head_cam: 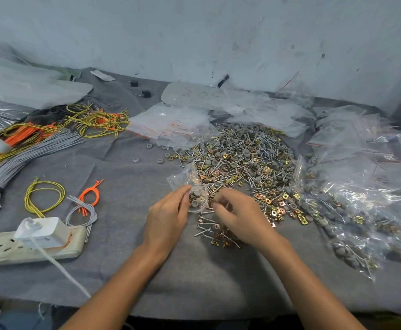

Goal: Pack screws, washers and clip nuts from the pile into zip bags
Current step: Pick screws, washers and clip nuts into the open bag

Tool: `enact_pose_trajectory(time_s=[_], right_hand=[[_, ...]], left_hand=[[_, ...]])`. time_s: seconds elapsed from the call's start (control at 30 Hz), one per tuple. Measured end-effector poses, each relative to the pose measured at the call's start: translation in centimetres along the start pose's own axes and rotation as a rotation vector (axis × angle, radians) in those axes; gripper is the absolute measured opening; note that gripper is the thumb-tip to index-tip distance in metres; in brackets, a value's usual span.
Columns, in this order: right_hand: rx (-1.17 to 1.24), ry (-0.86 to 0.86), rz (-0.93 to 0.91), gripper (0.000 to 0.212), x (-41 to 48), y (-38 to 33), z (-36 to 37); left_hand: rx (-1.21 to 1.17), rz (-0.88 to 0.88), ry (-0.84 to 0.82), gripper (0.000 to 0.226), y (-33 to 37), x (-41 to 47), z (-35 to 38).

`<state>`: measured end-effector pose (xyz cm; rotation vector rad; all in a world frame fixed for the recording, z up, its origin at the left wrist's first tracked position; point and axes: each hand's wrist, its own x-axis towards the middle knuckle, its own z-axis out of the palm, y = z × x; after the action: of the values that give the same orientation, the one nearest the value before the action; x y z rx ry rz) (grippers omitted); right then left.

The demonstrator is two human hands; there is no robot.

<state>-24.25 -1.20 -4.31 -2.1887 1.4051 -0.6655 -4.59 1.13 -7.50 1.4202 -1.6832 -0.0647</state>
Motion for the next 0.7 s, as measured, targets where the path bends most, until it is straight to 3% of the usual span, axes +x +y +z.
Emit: enact_pose_trajectory(time_s=[0.23, 0.4, 0.47, 0.57, 0.7], right_hand=[[0.684, 0.138, 0.185, 0.028, -2.4, -0.5, -0.7], [0.978, 0.127, 0.23, 0.04, -3.3, -1.6, -1.0], [1.088, 0.123, 0.217, 0.036, -3.4, -2.0, -1.0], [1.174, 0.095, 0.178, 0.021, -3.5, -2.3, -1.1], [1.071, 0.111, 0.192, 0.021, -3.1, -2.3, -0.5]], left_hand=[[-0.003, -0.016, 0.014, 0.026, -0.2, 0.0, 0.1], [0.004, -0.002, 0.013, 0.026, -0.1, -0.1, 0.1], [0.003, 0.0, 0.011, 0.026, -0.1, -0.1, 0.1], [0.0, 0.002, 0.01, 0.026, -0.1, -0.1, 0.1], [0.007, 0.013, 0.008, 0.026, -0.1, 0.0, 0.1]])
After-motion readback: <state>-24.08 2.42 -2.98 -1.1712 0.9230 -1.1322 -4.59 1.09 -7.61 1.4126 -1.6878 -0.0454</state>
